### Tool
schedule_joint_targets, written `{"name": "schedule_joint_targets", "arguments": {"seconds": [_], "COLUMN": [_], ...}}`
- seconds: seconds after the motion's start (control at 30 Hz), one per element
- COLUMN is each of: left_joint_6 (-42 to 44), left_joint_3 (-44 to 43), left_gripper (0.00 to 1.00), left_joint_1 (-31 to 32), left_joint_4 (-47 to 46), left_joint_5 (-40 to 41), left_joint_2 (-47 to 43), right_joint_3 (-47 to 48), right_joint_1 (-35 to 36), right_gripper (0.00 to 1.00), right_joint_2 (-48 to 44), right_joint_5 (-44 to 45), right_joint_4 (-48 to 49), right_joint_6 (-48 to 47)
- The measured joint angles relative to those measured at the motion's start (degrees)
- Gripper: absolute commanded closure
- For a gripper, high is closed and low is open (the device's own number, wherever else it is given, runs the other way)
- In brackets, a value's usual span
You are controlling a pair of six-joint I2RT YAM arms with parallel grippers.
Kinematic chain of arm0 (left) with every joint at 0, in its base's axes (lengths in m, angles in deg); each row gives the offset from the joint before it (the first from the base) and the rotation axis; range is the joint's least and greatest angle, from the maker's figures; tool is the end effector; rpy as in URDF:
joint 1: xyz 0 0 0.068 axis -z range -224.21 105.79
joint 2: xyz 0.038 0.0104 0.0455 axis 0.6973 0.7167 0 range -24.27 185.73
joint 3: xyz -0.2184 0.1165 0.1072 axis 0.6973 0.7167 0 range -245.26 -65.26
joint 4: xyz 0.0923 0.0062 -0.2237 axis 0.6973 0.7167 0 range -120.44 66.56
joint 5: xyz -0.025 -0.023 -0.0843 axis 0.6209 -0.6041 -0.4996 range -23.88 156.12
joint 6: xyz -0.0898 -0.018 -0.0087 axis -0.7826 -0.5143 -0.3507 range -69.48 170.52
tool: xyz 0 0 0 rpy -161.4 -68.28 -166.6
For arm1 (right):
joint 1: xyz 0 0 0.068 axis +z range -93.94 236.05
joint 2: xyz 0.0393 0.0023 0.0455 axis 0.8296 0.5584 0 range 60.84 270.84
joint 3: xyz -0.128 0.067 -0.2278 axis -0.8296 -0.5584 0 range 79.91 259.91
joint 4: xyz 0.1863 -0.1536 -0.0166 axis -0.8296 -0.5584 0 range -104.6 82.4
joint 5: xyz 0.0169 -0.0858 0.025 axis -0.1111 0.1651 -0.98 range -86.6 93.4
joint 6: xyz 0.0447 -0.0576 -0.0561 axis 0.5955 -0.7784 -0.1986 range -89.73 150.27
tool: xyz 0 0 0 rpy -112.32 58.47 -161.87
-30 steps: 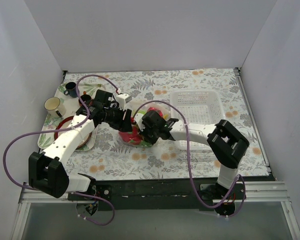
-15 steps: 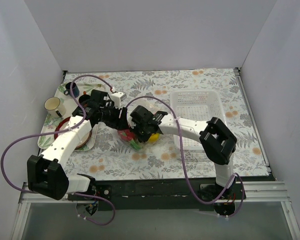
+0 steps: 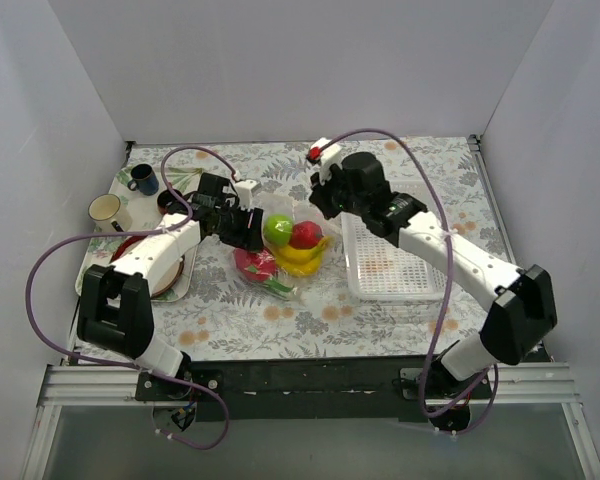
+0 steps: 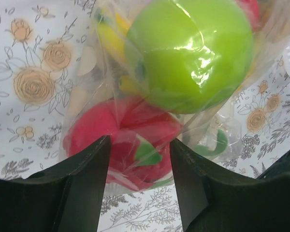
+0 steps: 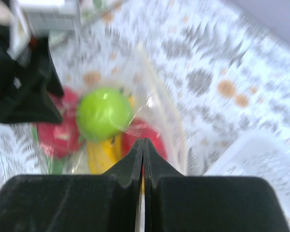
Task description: Open the zip-top bag and remove the fake food
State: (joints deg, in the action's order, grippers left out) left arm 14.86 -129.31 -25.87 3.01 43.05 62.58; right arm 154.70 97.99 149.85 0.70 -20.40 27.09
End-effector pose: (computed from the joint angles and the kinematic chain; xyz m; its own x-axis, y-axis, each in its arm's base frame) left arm 0.2925 -0.1310 0.2177 -0.9305 -0.2565 -0.2615 -0.0570 0.8064 -0.5886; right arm 0.2853 0.2615 0.3062 -0.2988 -0.3428 -0.8906 -0.7164 0.6971 -0.0280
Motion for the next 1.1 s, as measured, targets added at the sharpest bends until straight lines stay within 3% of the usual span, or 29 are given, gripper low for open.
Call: {"name": "schedule_joint_targets", "arguments": {"seconds": [0.17,0.33,0.53,0.77,1.1], "left_joint_6": [-0.2,-0.4,0.0,1.8,9.4], "left_joint_3": [0.7,0.7,-2.0,-5.4,8.1], "left_gripper": [0.50,0.48,0.46,0.46,0.48], "left_joint_1": [-0.4,-0.3,-0.2,-0.2,-0.2], "left_joint_4": [1.6,4.0,7.3,11.1,17.1], "left_joint_5": [1.2,1.2,1.7,0.5,-2.3], "left_joint_2": [-0.3,-2.0,-6.3,-9.8,-17.7], "right_joint_3": [2.5,8.9,9.5,6.6,2.3], "right_joint_1": [-2.8,-5.3,-6.3,-6.2,-4.8], "right_gripper": [0.98,0.99,0.99,0.99,0.99], "right_joint_2": [-4.1,5.5,15.9,16.3,14.7], "right_joint_5": [-0.4,-2.1,-1.9,-2.5,-4.6], "right_joint_4": [8.5,10.1,6.9,5.7,5.7], "right_joint_6": [-0.1,0.7,1.1,1.0,1.1]}}
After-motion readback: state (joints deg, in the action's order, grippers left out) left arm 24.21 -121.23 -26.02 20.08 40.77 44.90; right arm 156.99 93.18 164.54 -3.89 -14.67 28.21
